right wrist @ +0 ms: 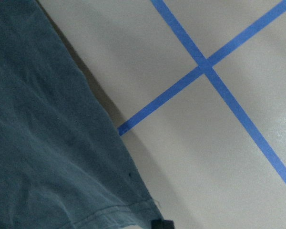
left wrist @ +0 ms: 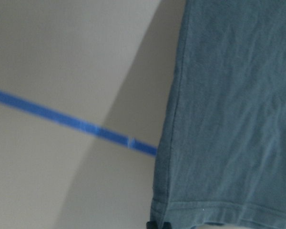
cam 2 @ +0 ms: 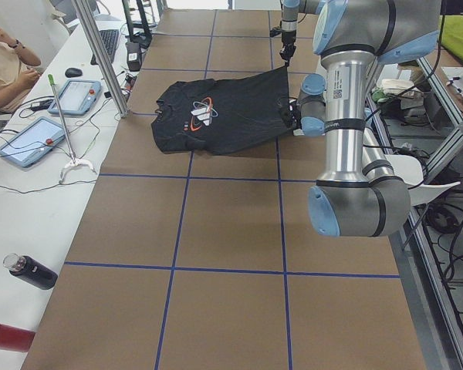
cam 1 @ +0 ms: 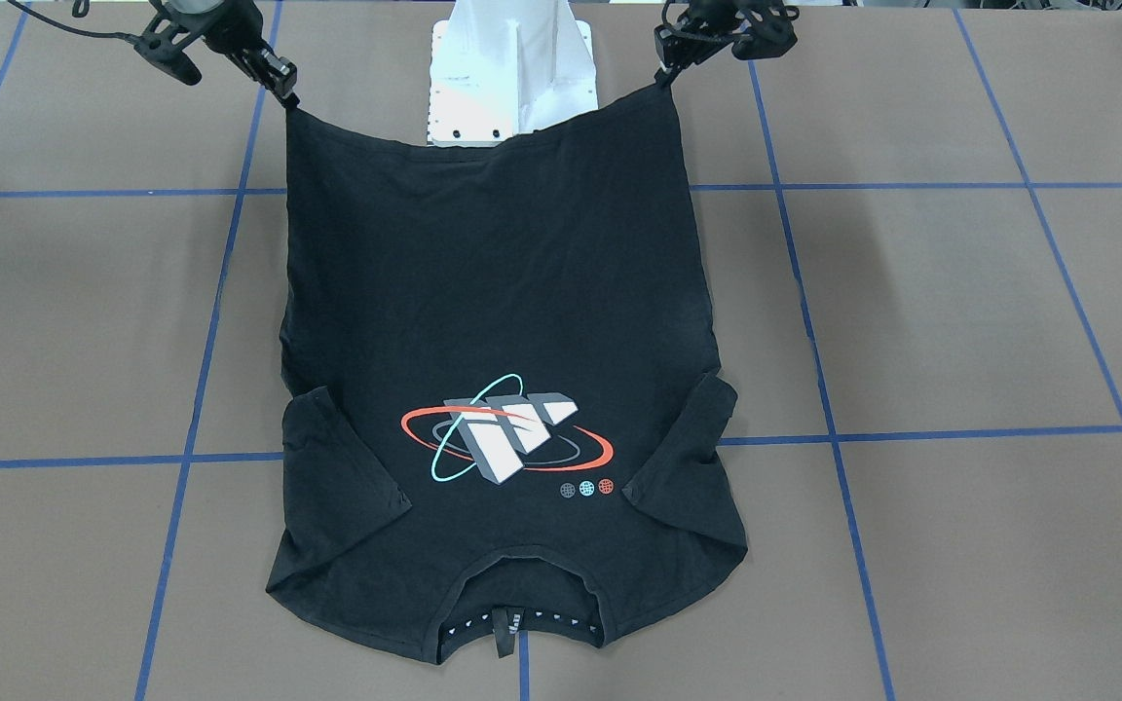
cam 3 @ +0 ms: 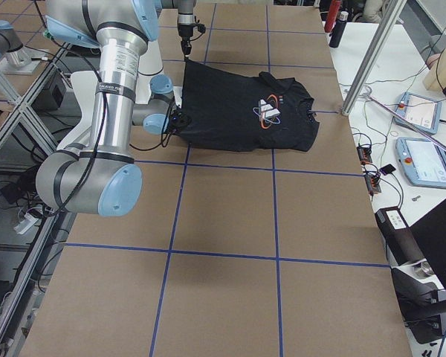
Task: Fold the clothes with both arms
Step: 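Lift the hem with both grippers and fold it toward the collar, then lay the hem near the collar and open both grippers, then move the right gripper down to the folded shirt's side edge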
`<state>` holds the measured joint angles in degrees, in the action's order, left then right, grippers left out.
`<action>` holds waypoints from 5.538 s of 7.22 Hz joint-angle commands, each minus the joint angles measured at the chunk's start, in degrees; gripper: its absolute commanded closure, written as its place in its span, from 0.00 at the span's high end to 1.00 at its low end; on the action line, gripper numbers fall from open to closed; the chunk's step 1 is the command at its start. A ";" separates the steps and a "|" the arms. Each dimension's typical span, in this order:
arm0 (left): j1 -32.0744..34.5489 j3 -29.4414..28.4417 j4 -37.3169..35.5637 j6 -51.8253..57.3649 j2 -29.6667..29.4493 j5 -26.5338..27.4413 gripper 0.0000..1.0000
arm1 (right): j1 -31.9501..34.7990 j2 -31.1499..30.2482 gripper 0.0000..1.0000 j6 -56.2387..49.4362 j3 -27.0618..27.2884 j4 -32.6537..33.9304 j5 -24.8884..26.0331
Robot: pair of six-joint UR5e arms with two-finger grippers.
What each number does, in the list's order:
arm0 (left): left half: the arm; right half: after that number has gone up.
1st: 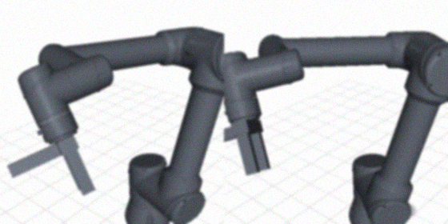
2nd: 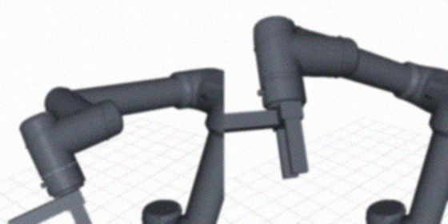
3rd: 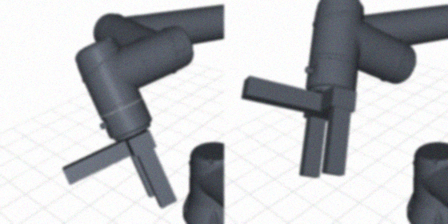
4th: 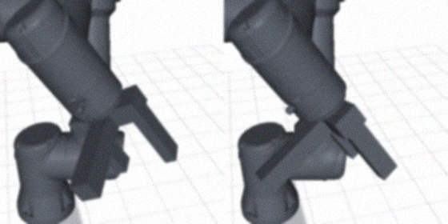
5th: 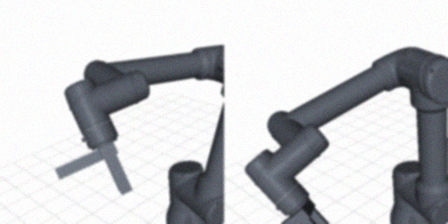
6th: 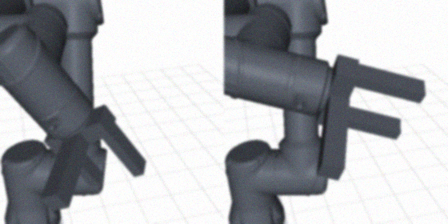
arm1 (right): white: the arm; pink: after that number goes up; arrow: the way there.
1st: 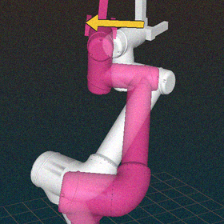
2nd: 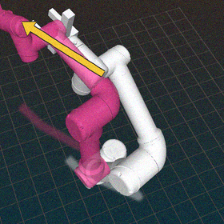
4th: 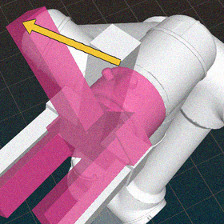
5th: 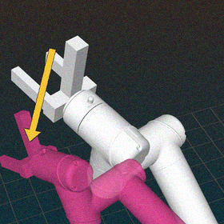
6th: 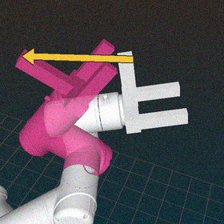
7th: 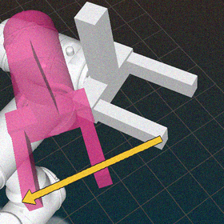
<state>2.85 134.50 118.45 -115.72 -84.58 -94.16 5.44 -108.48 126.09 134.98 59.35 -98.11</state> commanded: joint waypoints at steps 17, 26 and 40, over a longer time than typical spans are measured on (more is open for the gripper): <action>45.40 -38.31 -1.22 36.79 -31.24 -11.23 0.00 | 49.31 52.75 0.00 -40.39 -45.72 32.91 -21.43; 46.20 -61.29 15.05 37.41 -39.52 -6.30 0.41 | 48.35 61.18 0.64 -40.31 -66.50 17.65 -16.24; 47.69 -59.09 14.88 37.41 -39.52 -6.83 0.70 | 20.31 29.90 0.66 -28.34 -28.90 9.74 10.22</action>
<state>50.56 75.35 133.33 -78.31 -124.12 -100.98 26.05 -78.07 100.11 106.03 68.87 -88.13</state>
